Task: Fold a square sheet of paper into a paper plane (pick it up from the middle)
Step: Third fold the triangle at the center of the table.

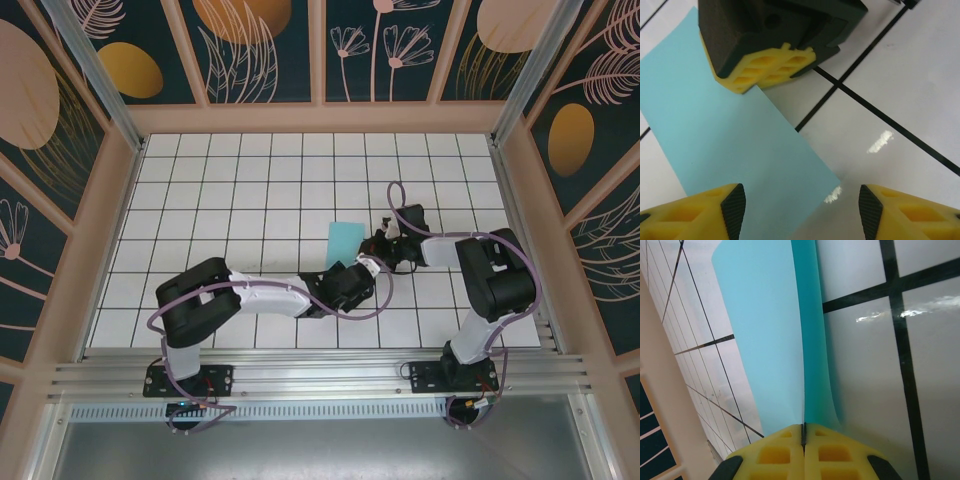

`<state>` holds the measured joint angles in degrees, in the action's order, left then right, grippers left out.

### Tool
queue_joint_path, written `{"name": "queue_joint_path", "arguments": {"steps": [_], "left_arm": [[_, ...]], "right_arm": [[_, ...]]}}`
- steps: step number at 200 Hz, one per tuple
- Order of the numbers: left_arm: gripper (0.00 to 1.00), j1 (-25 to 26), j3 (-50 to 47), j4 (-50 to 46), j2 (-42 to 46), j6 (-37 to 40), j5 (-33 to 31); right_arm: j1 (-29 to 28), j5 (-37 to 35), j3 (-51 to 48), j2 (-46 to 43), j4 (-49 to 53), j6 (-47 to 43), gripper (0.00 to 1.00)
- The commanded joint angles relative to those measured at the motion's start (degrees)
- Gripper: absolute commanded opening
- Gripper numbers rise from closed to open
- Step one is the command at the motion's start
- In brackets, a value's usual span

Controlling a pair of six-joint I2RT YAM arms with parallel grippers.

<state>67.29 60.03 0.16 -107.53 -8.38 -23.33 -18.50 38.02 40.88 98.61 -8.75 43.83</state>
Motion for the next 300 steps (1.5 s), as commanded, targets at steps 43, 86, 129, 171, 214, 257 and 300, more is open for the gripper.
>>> {"name": "queue_joint_path", "arguments": {"steps": [43,86,129,171,214,257,300], "left_arm": [[0.38,-0.04,0.99,0.89,-0.33,-1.95,-5.89],[0.16,-0.04,0.18,1.42,1.5,-2.26,-6.32],[0.0,-0.21,-0.52,1.94,3.57,-1.23,-4.94],[0.0,-2.96,-2.5,3.0,5.72,-2.21,4.35],[0.0,-7.3,-3.7,3.36,7.15,-4.55,16.58],[0.0,-9.65,-4.0,3.84,6.99,-5.84,22.72],[0.0,-11.21,-3.79,3.99,7.11,-6.63,27.38]], "right_arm": [[-0.4,0.32,0.97,-0.53,1.72,-1.11,0.09],[-0.42,-0.18,0.88,-1.0,2.72,-1.74,0.11],[-0.05,-1.19,1.6,-2.09,4.54,-3.15,0.15],[1.35,-5.56,3.66,-5.35,9.88,-5.8,0.27],[1.87,-12.19,6.96,-8.8,15.72,-8.8,0.29],[0.79,-7.9,9.53,-7.13,12.99,-10.0,0.17],[-1.69,-6.67,15.52,0.41,14.98,-12.81,0.12]]}}
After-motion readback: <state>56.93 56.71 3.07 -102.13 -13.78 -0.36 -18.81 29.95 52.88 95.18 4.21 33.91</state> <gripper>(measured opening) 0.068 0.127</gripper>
